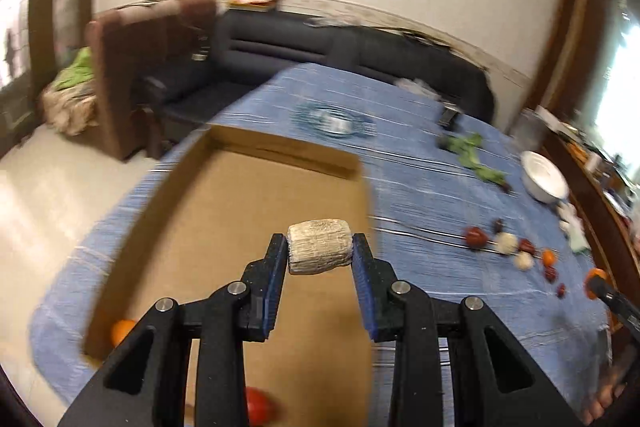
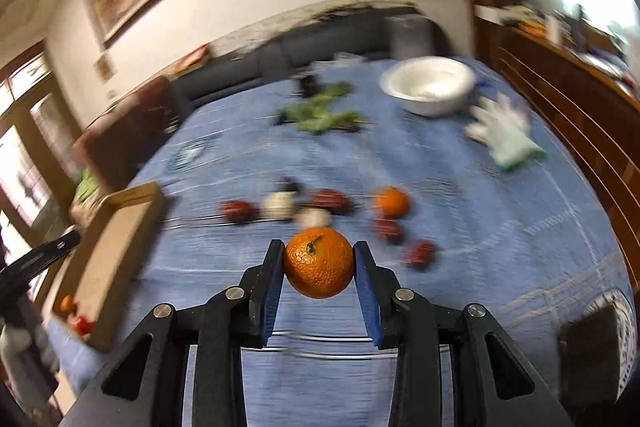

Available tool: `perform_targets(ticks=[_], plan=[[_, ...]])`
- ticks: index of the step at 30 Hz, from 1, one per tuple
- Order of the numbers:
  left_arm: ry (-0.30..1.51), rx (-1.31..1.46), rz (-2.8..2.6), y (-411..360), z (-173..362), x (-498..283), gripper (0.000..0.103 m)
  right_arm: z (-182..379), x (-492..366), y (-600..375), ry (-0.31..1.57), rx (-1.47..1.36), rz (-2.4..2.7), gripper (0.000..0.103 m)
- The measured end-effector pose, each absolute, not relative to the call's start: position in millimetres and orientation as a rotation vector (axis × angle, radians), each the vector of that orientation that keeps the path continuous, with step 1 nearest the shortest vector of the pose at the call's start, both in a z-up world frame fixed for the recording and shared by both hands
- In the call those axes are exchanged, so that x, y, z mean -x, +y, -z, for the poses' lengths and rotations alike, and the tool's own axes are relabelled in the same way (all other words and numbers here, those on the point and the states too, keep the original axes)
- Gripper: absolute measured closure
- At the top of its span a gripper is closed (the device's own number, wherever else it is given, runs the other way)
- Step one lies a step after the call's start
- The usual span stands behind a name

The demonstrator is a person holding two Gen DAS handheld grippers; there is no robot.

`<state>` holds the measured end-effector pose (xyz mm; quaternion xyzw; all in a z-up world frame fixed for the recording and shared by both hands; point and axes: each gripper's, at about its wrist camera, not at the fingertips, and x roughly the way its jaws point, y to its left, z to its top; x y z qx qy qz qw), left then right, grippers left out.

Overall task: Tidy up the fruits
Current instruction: 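Carry both items into the cardboard tray and open both tools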

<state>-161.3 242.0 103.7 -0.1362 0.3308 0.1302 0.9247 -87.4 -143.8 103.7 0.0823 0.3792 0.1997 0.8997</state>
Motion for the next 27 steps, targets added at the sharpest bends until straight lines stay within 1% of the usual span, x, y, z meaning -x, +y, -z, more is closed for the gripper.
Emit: perform_targets(ticks=[6, 11, 15, 22, 27], plan=[[0.706, 0.295, -0.393, 297, -95, 176, 0.071, -119, 105, -35, 0.813, -0.07, -0.68, 0.065], [0.755, 0.283, -0.409, 315, -82, 173, 0.071, -115, 115, 51, 0.862, 0.005, -0.854, 0.064], [0.794, 0.298, -0.411, 328, -71, 171, 0.071, -99, 123, 112, 0.893, 0.088, -0.94, 0.064], [0.823, 0.303, -0.396, 335, -59, 163, 0.071, -65, 127, 164, 0.957, 0.166, -0.97, 0.064], [0.822, 0.308, -0.399, 338, -58, 163, 0.071, -51, 129, 180, 0.976, 0.212, -0.974, 0.064]])
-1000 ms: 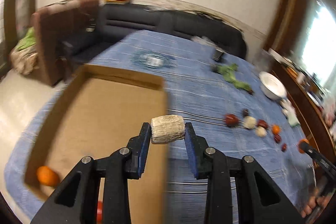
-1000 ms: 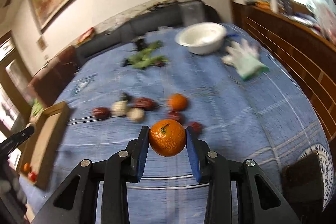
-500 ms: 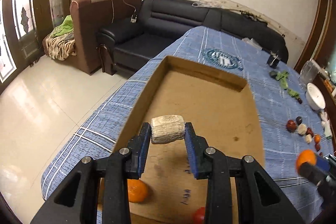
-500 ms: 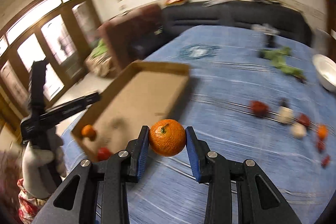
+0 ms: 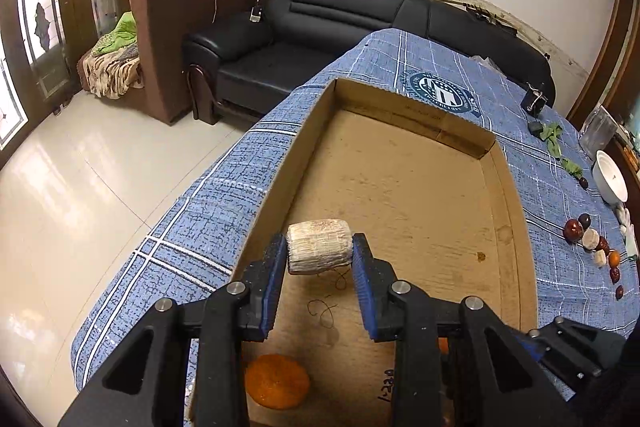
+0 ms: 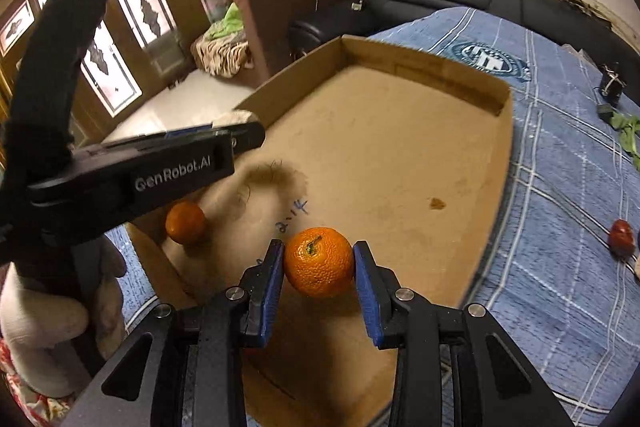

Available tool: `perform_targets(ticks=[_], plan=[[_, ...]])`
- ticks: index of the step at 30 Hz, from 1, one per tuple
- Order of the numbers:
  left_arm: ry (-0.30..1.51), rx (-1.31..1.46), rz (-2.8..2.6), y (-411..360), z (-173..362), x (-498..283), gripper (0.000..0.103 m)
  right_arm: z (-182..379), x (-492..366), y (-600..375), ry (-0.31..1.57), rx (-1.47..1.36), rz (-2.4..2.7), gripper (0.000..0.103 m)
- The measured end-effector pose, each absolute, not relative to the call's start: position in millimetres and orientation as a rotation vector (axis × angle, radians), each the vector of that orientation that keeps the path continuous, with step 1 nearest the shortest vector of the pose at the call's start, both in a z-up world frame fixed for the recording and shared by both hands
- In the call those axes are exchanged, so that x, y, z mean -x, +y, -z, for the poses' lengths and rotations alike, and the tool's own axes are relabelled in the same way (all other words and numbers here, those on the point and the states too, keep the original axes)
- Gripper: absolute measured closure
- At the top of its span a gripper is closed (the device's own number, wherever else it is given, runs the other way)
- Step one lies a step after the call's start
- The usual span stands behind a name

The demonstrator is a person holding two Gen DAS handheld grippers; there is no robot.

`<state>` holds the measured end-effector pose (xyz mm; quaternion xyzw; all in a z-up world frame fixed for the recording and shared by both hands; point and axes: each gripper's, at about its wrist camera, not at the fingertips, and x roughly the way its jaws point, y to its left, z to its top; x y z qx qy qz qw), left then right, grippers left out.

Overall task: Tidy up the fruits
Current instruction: 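Carry both items into the cardboard tray and open both tools, then return the left tool to a large red date while the right tool approaches a small date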

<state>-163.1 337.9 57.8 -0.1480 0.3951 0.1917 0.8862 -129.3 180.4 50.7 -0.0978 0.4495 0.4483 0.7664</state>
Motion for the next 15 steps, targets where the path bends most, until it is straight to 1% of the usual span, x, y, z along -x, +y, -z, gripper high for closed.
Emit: perform_targets(ticks=[3, 4, 5, 7, 9, 13, 15], plan=[[0.808, 0.306, -0.403, 339, -63, 167, 0.071, -46, 131, 189, 0.978, 0.226, -0.981, 0.063], [0.801, 0.301, -0.407, 338, -65, 168, 0.068, -46, 131, 188, 0.978, 0.226, -0.985, 0.063], [0.79, 0.296, -0.412, 337, -70, 171, 0.062, -46, 131, 188, 0.978, 0.225, -0.989, 0.062], [0.772, 0.286, -0.421, 335, -76, 174, 0.058, -46, 132, 190, 0.978, 0.22, -0.998, 0.062], [0.749, 0.27, -0.435, 331, -86, 179, 0.055, -51, 136, 187, 0.965, 0.214, -1.003, 0.061], [0.705, 0.23, -0.457, 321, -103, 188, 0.047, -68, 141, 176, 0.915, 0.195, -0.994, 0.051], [0.685, 0.203, -0.462, 311, -111, 191, 0.045, -77, 143, 166, 0.887, 0.174, -0.985, 0.045]])
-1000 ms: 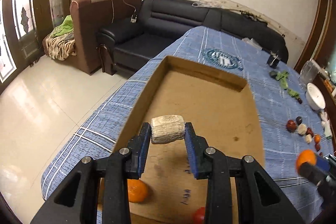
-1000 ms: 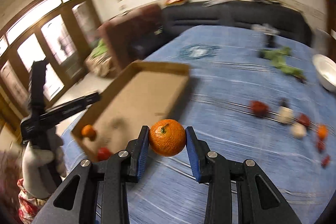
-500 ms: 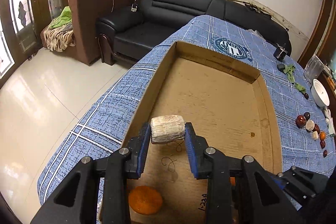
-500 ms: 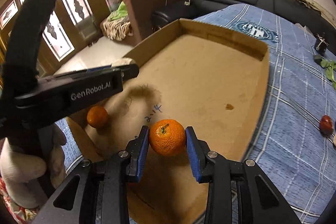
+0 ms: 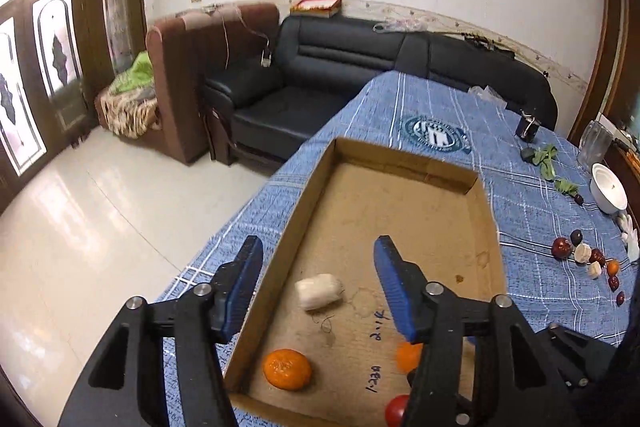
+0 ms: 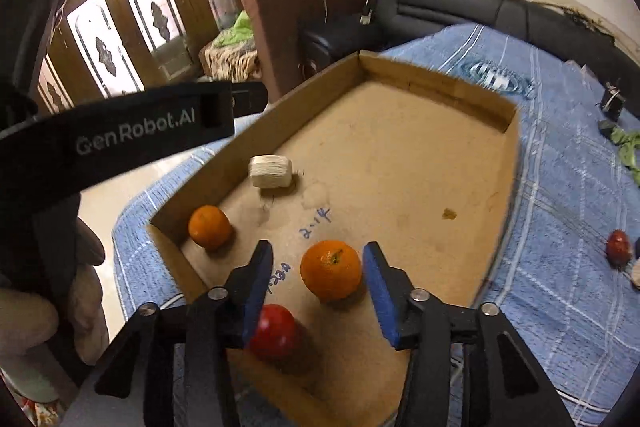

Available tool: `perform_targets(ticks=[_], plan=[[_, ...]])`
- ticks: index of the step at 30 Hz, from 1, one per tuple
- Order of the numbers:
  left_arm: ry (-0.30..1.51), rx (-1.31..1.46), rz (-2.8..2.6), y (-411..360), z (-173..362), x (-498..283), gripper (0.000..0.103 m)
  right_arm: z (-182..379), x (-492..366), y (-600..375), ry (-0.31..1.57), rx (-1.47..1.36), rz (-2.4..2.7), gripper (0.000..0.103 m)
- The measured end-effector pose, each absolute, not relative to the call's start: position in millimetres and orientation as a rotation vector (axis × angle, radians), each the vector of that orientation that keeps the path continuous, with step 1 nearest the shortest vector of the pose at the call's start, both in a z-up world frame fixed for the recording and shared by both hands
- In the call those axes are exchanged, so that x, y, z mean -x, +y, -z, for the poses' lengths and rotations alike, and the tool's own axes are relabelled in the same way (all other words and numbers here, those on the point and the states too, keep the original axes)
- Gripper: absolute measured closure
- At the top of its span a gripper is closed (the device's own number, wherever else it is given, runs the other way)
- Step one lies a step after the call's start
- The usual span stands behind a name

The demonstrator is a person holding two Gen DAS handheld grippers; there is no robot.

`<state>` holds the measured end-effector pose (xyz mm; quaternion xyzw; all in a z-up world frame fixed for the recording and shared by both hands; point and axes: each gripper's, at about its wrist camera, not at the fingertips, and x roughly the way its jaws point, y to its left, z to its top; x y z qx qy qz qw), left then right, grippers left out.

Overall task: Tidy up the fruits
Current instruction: 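Return the left tool to a large red date while the right tool approaches a small date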

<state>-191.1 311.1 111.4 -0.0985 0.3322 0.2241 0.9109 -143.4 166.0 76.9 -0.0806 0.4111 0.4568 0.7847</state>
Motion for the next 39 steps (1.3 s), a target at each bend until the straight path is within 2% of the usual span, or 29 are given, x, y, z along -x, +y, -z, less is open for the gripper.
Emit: perform_targets(ticks=[2, 7, 26, 29, 39], plan=[[0.669, 0.174, -0.46, 301, -119, 194, 0.043, -83, 145, 155, 0.865, 0.154, -0.976, 0.038], [0.645, 0.11, -0.443, 274, -130, 198, 0.042, -94, 153, 130, 0.825, 0.123, -0.952, 0.032], [0.642, 0.033, -0.325, 206, -141, 193, 0.04, -81, 148, 22, 0.829, -0.003, -0.812, 0.025], [0.65, 0.035, -0.29, 197, -138, 187, 0.036, -66, 138, -14, 0.872, -0.05, -0.741, 0.025], [0.753, 0.087, -0.118, 158, -107, 147, 0.035, -55, 108, -148, 0.922, -0.126, -0.454, 0.025]])
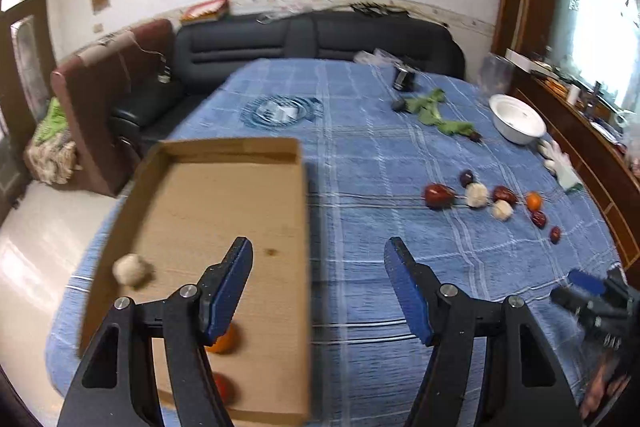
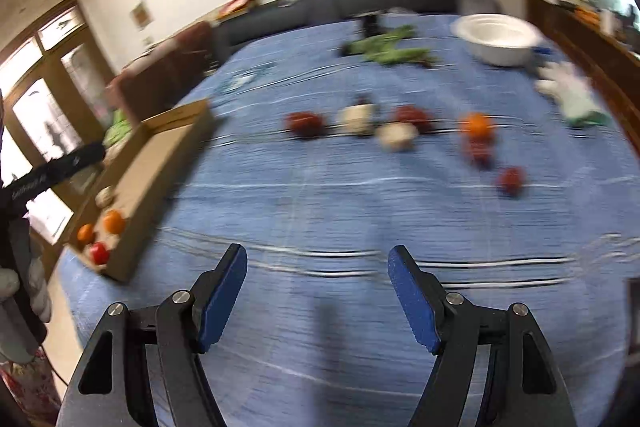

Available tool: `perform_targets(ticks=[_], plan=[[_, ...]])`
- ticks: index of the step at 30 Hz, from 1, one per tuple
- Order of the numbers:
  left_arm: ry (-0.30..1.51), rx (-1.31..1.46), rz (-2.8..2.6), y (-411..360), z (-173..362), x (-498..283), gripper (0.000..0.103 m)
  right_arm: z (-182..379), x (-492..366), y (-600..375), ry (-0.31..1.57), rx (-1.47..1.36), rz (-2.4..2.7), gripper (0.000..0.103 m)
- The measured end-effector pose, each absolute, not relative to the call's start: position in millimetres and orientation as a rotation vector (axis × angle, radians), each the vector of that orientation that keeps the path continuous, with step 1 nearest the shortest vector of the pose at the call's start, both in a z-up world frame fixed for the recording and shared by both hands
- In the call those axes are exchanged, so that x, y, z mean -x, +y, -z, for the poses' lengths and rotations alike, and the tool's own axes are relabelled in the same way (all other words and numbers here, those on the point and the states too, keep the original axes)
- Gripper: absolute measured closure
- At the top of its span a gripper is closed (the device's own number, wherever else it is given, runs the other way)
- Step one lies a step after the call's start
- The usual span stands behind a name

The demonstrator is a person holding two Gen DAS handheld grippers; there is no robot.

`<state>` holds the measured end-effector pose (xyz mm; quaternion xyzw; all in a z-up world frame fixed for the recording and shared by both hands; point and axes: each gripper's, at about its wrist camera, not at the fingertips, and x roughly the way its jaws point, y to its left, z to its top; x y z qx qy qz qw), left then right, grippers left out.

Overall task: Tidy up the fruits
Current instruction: 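Return the left tool to a large red date while the right tool approaches a small date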

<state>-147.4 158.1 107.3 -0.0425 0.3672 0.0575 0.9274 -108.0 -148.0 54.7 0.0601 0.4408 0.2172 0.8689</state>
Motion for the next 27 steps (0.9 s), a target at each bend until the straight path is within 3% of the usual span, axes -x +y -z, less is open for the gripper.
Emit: perform_targets(ticks=[12, 17, 27], plan=[[0.835, 0.064, 0.042, 106, -77, 75, 0.036, -38, 39, -206, 0.949, -0.14, -0.198, 0.025], [0.872, 0.087, 0.079, 95, -58, 33, 0.036, -28, 18, -201, 0.969, -0.144, -0.184, 0.037], [0.831, 0.012, 0.191, 75, -41, -12, 0.036, -15, 12, -199, 0.982, -0.147, -0.188, 0.038]])
